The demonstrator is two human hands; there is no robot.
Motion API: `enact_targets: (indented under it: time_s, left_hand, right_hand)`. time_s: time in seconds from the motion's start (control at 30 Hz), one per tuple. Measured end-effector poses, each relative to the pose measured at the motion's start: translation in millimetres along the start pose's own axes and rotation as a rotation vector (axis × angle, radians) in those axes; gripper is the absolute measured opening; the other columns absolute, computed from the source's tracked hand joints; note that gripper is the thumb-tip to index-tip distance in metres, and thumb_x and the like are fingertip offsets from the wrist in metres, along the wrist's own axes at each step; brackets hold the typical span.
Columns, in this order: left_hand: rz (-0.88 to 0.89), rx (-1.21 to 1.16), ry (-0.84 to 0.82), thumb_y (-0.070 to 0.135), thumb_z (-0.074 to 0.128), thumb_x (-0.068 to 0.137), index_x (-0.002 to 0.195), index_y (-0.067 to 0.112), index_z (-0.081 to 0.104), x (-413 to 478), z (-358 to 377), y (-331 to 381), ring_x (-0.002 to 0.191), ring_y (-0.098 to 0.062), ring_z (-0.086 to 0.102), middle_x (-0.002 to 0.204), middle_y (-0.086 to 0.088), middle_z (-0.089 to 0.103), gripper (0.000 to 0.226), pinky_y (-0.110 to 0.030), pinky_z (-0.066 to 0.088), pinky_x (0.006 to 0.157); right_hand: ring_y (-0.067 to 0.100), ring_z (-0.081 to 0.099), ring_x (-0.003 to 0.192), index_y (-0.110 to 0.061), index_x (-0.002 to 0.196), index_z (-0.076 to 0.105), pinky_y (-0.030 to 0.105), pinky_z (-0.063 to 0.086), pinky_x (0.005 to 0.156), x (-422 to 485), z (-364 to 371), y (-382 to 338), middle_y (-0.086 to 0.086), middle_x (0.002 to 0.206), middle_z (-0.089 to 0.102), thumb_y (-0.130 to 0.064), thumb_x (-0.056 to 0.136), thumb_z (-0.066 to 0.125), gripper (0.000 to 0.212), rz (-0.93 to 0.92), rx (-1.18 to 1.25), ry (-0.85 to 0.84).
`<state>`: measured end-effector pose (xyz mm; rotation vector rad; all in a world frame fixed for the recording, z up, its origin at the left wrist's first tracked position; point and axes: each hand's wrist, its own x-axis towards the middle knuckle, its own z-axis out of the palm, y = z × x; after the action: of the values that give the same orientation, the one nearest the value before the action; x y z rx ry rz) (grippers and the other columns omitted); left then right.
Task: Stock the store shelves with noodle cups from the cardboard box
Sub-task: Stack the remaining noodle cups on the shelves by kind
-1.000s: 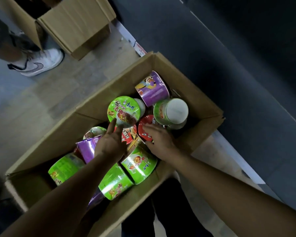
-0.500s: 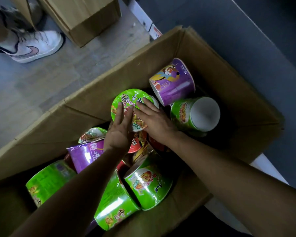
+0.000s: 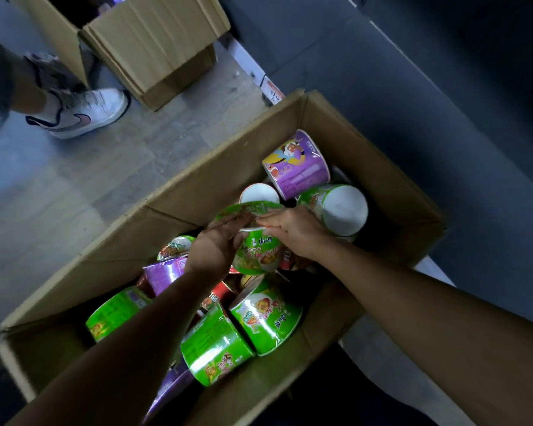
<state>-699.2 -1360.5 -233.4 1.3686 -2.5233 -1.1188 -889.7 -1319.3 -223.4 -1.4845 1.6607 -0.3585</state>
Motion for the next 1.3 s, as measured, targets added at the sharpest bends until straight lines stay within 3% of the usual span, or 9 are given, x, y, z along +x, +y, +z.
enact_targets:
  time_s: [0.1,0.37,0.53,0.67,0.8,0.87,1.03,1.2,1.3]
  left_hand:
    - [0.025,-0.008,0.011,0.05,0.033,0.084,0.118,0.018,0.067,-12,-33,39,0.114,-0.019,0.058,0.122,-0.005,0.066,0.058,-0.009,0.031,0.088]
    - [0.119,-0.002,-0.048,0.052,0.035,0.086,0.114,0.018,0.069,-38,-123,131,0.103,-0.017,0.066,0.11,-0.001,0.071,0.055,-0.021,0.042,0.089]
    - [0.217,-0.08,-0.025,0.046,0.042,0.087,0.107,0.013,0.071,-58,-185,202,0.099,-0.008,0.058,0.101,-0.004,0.073,0.048,-0.003,0.033,0.088]
    - [0.171,-0.145,-0.056,0.06,0.039,0.08,0.108,0.023,0.072,-73,-219,252,0.093,-0.014,0.068,0.1,0.001,0.073,0.057,-0.027,0.051,0.087]
    - [0.202,-0.16,-0.085,0.07,0.044,0.073,0.108,0.044,0.067,-76,-244,299,0.079,-0.011,0.068,0.093,0.006,0.073,0.05,-0.033,0.055,0.076]
    - [0.251,-0.155,-0.115,0.071,0.047,0.073,0.109,0.046,0.065,-77,-253,321,0.079,-0.007,0.068,0.093,0.007,0.072,0.048,-0.033,0.056,0.076]
    - [0.315,-0.194,-0.206,0.04,0.064,0.087,0.1,0.031,0.073,-85,-270,384,0.083,-0.001,0.067,0.092,0.011,0.073,0.018,-0.026,0.054,0.078]
    - [0.431,-0.167,-0.289,0.032,0.064,0.089,0.095,0.032,0.073,-96,-283,460,0.075,0.006,0.066,0.083,0.015,0.072,0.011,-0.013,0.051,0.067]
    - [0.503,-0.172,-0.315,0.028,0.065,0.088,0.09,0.032,0.073,-106,-289,513,0.071,0.011,0.064,0.071,0.025,0.068,0.009,-0.005,0.045,0.063]
  right_hand:
    - [0.016,0.054,0.122,-0.011,0.121,0.064,0.014,0.032,0.099,-26,-24,-25,0.006,0.128,0.061,-0.016,0.091,0.06,0.031,0.034,0.012,0.018]
    - [0.016,0.059,0.115,-0.013,0.121,0.064,0.024,0.04,0.101,-107,-111,-106,0.007,0.122,0.065,-0.017,0.091,0.06,0.031,0.085,0.061,0.083]
    - [0.012,0.061,0.11,-0.018,0.117,0.068,0.021,0.044,0.096,-160,-175,-163,0.003,0.118,0.068,-0.022,0.089,0.064,0.029,0.149,0.12,0.141]
    - [-0.007,0.057,0.089,-0.014,0.109,0.072,-0.002,0.037,0.07,-204,-216,-201,-0.001,0.107,0.071,-0.018,0.085,0.068,0.024,0.198,0.196,0.256]
    - [-0.003,0.061,0.087,-0.012,0.102,0.074,0.008,0.044,0.076,-244,-242,-228,0.004,0.102,0.073,-0.017,0.08,0.074,0.023,0.256,0.284,0.409]
    - [0.0,0.062,0.085,-0.009,0.1,0.075,0.011,0.047,0.074,-263,-255,-239,0.006,0.099,0.074,-0.014,0.08,0.074,0.021,0.26,0.306,0.467]
    - [-0.001,0.064,0.082,-0.012,0.099,0.075,0.01,0.049,0.07,-319,-288,-260,0.001,0.096,0.074,-0.021,0.08,0.074,0.021,0.294,0.367,0.593]
    - [0.002,0.065,0.083,-0.014,0.1,0.075,0.019,0.053,0.076,-387,-323,-275,0.003,0.097,0.074,-0.019,0.082,0.072,0.019,0.321,0.358,0.727]
    - [0.002,0.065,0.084,-0.014,0.101,0.075,0.014,0.05,0.075,-433,-347,-284,0.001,0.099,0.074,-0.019,0.082,0.072,0.02,0.336,0.34,0.803]
